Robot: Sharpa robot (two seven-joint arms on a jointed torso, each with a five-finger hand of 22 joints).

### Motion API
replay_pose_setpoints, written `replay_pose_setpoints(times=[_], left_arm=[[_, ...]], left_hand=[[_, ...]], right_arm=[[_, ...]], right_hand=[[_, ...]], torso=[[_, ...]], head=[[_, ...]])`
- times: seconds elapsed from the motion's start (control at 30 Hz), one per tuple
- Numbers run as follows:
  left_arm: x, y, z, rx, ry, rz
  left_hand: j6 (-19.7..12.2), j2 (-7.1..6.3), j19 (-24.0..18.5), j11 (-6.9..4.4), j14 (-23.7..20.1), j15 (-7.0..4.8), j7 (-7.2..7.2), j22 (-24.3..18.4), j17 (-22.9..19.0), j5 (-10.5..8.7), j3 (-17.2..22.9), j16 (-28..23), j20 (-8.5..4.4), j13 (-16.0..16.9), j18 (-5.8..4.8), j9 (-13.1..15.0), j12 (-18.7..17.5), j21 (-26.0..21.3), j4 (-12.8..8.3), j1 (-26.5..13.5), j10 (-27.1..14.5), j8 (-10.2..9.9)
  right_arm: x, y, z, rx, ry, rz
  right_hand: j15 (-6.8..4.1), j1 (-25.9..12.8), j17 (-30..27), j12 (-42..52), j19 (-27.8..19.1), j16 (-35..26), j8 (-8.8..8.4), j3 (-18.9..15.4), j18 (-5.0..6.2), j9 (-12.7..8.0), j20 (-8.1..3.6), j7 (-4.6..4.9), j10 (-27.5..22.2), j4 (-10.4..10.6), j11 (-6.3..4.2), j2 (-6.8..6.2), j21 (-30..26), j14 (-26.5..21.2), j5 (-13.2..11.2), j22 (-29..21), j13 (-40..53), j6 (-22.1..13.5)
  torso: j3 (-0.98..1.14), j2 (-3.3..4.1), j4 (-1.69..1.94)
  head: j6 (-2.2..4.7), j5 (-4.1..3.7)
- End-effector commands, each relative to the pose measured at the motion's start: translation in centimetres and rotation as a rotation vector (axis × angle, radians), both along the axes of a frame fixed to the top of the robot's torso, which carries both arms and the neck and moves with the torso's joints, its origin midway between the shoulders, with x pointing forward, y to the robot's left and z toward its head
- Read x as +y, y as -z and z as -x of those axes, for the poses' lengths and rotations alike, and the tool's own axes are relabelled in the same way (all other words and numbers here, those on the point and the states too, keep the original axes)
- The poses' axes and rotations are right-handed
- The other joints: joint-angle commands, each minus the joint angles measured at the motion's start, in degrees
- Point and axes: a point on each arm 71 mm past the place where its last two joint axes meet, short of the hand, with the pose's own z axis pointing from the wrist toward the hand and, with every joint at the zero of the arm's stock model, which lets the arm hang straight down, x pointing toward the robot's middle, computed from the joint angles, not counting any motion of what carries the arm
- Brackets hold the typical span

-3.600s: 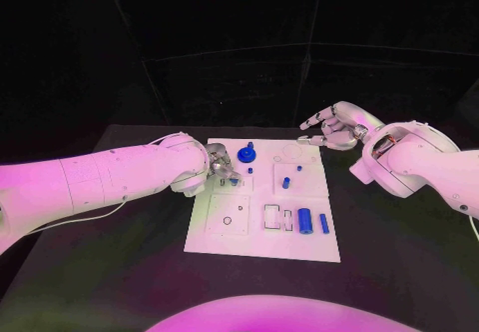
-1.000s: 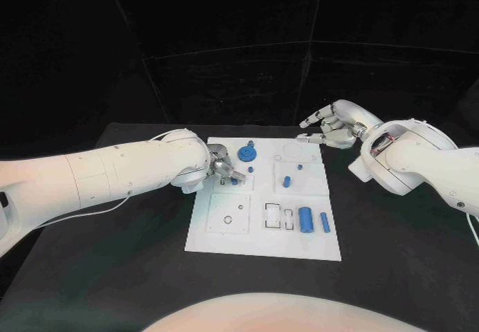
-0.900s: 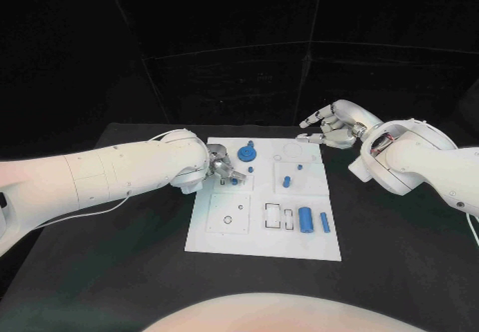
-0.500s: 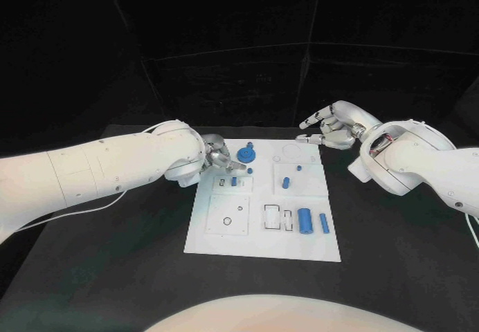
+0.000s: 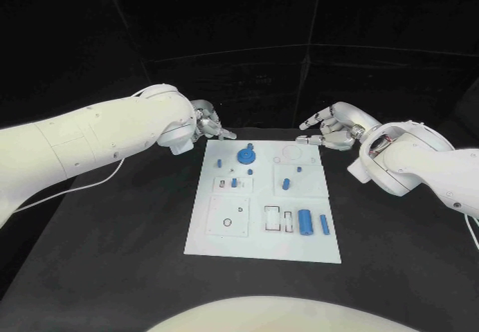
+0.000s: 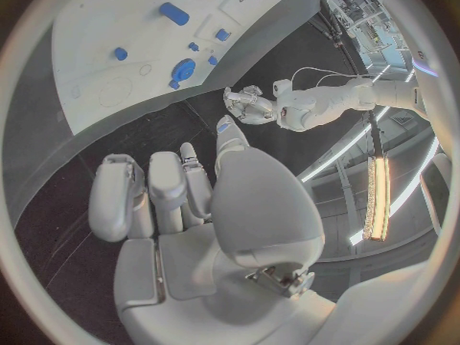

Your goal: Assemble the parts on the task board

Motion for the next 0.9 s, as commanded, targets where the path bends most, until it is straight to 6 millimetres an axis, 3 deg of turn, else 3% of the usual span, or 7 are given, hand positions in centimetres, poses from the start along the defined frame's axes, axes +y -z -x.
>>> replay_pose_setpoints(times=[0.03, 0.27, 0.33, 0.43, 0.9], left_arm=[[0.2, 0.1, -0.8, 0.040, 0.027, -0.037], [0.4, 1.6, -2.4, 0.100, 0.012, -0.084], [0.4, 2.0, -2.6, 0.115, 0.008, -0.090], [0.5, 2.6, -3.1, 0.134, -0.002, -0.100], [0.3, 3.6, -3.5, 0.173, 0.004, -0.136]], left_hand=[[0.4, 0.01, 0.2, 0.05, 6.0, 0.39, 0.26, 0.3, 15.1, 0.04, -0.6, 0.2, 0.39, 0.0, 0.19, -0.3, 0.0, -0.3, 0.1, 0.6, -0.1, -0.4], [0.8, 0.43, 0.2, 0.12, 6.0, 0.47, 0.33, 0.5, 15.1, -0.01, -1.4, 0.2, 0.52, -0.1, 0.18, -1.1, -0.1, -0.3, 0.1, 1.4, -0.2, -1.0], [0.9, 0.44, 0.2, 0.15, 6.0, 0.49, 0.34, 0.5, 15.1, -0.05, -1.7, 0.2, 0.54, -0.2, 0.19, -1.2, -0.1, -0.3, 0.1, 1.5, -0.3, -1.0], [1.2, 0.54, 0.2, 0.15, 6.0, 0.50, 0.33, 0.5, 15.1, -0.08, -2.0, 0.2, 0.56, -0.2, 0.19, -1.4, 0.0, -0.3, 0.2, 1.5, -0.3, -1.1], [1.7, 1.06, 0.3, 0.11, 6.0, 0.49, 0.26, 0.6, 15.1, -0.12, -3.2, 0.2, 0.59, -0.1, 0.17, -1.8, 0.2, -0.2, 0.3, 1.0, -0.3, -1.1]], right_arm=[[0.2, -0.1, 0.0, -0.008, -0.006, -0.002], [0.4, -0.1, -0.1, -0.006, -0.011, -0.001], [0.5, -0.1, -0.1, -0.005, -0.012, -0.001], [0.6, -0.1, -0.1, -0.004, -0.015, -0.001], [0.8, -0.1, -0.1, -0.004, -0.018, -0.001]], right_hand=[[0.15, -0.2, 0.0, -0.3, -0.3, 0.2, 0.21, -0.5, 0.46, 0.0, 0.04, 0.05, -0.4, 0.2, -0.07, 0.12, -0.2, 0.9, 0.6, -0.1, 0.3, 0.2], [0.16, 0.0, -0.1, -0.2, -0.3, 0.2, 0.25, -0.8, 0.46, 0.0, 0.06, 0.06, -0.4, 0.3, -0.06, 0.29, -0.3, 0.9, 1.2, -0.1, 0.4, 0.2], [0.16, 0.1, 0.0, -0.3, -0.3, 0.2, 0.25, -0.8, 0.47, 0.0, 0.06, 0.06, -0.4, 0.3, -0.06, 0.32, -0.3, 0.9, 1.3, -0.1, 0.3, 0.2], [0.16, 0.1, 0.0, -0.3, -0.3, 0.2, 0.25, -0.8, 0.47, 0.0, 0.06, 0.06, -0.4, 0.3, -0.06, 0.32, -0.3, 0.9, 1.3, -0.1, 0.3, 0.2], [0.16, 0.2, 0.0, -0.3, -0.3, 0.2, 0.26, -0.9, 0.47, 0.0, 0.06, 0.06, -0.5, 0.3, -0.07, 0.37, -0.3, 0.9, 1.4, -0.1, 0.3, 0.2]], torso=[[0.06, 0.10, -0.15], [-0.10, 0.21, -0.13], [-0.04, 0.14, -0.07], [0.00, 0.09, -0.30], [0.04, 0.06, -0.13]], head=[[-0.08, 0.24], [-0.22, 0.29], [-0.25, 0.41], [-0.32, 0.60], [-0.50, 0.76]])
